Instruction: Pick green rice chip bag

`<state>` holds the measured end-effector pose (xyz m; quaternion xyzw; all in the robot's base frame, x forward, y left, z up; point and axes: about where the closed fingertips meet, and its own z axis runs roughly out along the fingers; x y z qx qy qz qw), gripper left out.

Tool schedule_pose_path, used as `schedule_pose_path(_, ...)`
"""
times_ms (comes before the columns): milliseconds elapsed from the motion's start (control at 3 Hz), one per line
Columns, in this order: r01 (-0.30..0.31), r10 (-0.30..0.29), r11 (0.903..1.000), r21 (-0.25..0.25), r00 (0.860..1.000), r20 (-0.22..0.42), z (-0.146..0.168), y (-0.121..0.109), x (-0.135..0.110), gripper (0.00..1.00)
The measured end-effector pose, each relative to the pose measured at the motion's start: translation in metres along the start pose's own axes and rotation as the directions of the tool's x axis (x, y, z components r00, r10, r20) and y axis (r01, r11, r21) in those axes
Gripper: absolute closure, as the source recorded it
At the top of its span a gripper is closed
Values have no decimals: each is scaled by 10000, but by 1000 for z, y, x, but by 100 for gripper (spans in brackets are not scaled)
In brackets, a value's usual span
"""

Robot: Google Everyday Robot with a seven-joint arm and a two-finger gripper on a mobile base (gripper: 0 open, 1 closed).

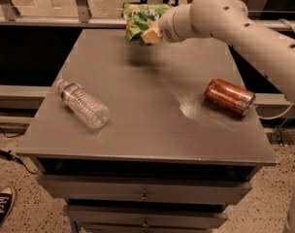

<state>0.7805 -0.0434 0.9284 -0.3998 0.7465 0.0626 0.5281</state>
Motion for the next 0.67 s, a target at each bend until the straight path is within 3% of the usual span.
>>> schedule_pose_path(333, -38, 58, 9998, -211, 9953, 969, -28, -14, -15, 100)
schedule_pose_path(667, 303, -272, 9993, -212, 9905, 1349, -35, -14, -29, 100)
